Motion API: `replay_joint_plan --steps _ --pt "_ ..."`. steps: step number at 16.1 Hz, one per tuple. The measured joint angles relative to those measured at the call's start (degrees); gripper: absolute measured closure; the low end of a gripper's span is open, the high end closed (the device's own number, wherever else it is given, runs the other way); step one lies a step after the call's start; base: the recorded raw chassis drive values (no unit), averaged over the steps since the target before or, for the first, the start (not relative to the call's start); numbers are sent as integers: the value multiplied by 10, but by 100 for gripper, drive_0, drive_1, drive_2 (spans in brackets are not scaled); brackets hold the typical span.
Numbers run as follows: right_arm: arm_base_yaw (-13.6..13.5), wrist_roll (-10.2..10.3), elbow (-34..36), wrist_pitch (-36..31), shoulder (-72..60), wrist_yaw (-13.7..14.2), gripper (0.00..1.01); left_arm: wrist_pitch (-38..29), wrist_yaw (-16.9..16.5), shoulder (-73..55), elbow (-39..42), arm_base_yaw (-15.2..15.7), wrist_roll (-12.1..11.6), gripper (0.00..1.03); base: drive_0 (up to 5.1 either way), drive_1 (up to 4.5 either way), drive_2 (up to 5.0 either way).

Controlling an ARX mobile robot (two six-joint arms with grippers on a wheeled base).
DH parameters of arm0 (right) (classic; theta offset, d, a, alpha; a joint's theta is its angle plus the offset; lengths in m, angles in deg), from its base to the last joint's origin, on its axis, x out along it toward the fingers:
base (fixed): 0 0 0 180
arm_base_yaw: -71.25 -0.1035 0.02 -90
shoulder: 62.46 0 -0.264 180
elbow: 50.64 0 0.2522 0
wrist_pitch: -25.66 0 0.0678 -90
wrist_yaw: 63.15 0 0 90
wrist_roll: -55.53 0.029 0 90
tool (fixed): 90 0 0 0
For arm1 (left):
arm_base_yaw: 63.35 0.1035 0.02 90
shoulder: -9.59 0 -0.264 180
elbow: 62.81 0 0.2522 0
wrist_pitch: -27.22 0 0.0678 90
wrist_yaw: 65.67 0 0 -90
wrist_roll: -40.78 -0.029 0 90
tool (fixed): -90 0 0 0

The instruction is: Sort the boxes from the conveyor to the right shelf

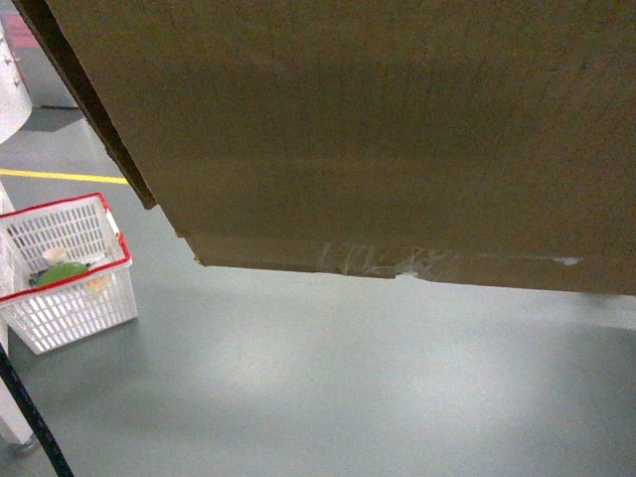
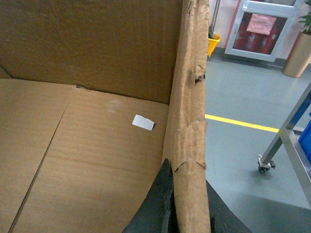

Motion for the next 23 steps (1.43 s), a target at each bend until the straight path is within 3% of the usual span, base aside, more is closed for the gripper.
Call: replay_joint_plan --steps 10,18,23 --pt "0 0 0 0 -4 -1 97 2 0 -1 0 1 0 99 -145 -145 -145" --pt "1 0 0 -2 -2 -1 97 -2 0 -1 0 -1 0 99 -151 -556 255" --pt "-1 0 0 -3 -3 -2 97 0 -2 2 0 3 0 99 -324 -145 -20"
